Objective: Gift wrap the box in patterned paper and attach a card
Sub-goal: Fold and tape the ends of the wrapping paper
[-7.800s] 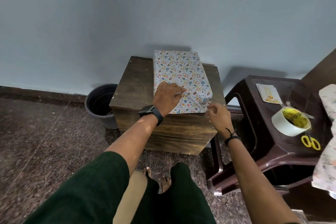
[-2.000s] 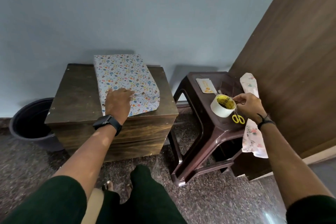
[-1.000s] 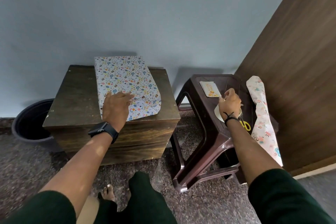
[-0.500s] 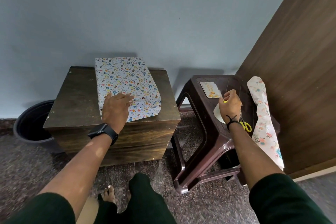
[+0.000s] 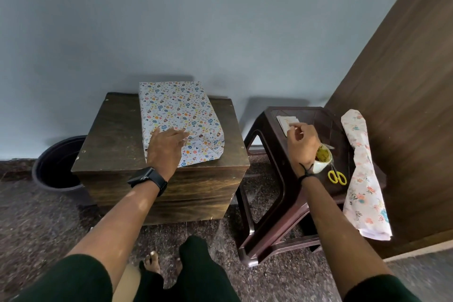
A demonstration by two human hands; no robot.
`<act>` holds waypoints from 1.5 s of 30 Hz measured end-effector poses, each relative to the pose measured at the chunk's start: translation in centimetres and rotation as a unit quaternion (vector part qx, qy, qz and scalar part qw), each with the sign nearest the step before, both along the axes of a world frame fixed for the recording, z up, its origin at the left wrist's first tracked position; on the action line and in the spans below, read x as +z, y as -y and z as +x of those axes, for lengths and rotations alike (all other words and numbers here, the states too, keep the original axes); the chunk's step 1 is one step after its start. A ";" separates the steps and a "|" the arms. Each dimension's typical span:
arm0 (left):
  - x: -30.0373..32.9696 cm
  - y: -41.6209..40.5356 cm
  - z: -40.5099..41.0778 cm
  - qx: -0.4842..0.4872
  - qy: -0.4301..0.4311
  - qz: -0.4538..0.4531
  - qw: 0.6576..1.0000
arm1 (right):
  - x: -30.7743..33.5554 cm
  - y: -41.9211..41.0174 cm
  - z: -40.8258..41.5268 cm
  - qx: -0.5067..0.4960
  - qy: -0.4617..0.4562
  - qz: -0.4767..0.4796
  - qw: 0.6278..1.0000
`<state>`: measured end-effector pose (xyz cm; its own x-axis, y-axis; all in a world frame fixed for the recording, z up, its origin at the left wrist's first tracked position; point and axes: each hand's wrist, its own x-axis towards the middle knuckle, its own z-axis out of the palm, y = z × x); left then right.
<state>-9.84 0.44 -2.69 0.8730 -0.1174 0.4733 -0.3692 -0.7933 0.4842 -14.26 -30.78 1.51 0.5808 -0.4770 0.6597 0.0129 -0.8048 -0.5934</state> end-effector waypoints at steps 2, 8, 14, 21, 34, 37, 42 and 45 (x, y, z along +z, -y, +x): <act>0.3 0.1 -0.2 -0.004 -0.008 -0.005 1.000 | -0.1 -2.2 -0.5 0.036 -0.012 0.031 0.999; 0.9 -0.1 -0.4 -0.008 -0.028 -0.005 1.000 | -0.1 -8.6 -1.9 0.211 -0.081 0.161 0.961; 1.2 -0.2 -0.6 -0.014 -0.041 -0.011 0.999 | -0.9 -12.1 -1.6 0.309 -0.124 0.188 0.924; 1.4 -0.2 -0.7 -0.005 -0.043 -0.011 0.999 | -1.4 -14.3 -1.3 0.370 -0.159 0.218 0.889; 2.0 -0.2 -1.1 -0.003 -0.059 -0.001 0.998 | -0.8 -15.6 -0.1 0.367 -0.155 0.305 0.865; 1.9 -0.2 -1.0 -0.004 -0.060 -0.006 0.998 | -1.0 -16.0 0.2 0.359 -0.160 0.296 0.870; 1.7 -0.2 -0.9 -0.007 -0.056 -0.005 0.998 | -1.7 -17.3 1.3 0.349 -0.144 0.286 0.881; 1.5 -0.3 -0.8 -0.010 -0.053 -0.005 0.999 | -2.6 -18.2 2.1 0.344 -0.134 0.241 0.898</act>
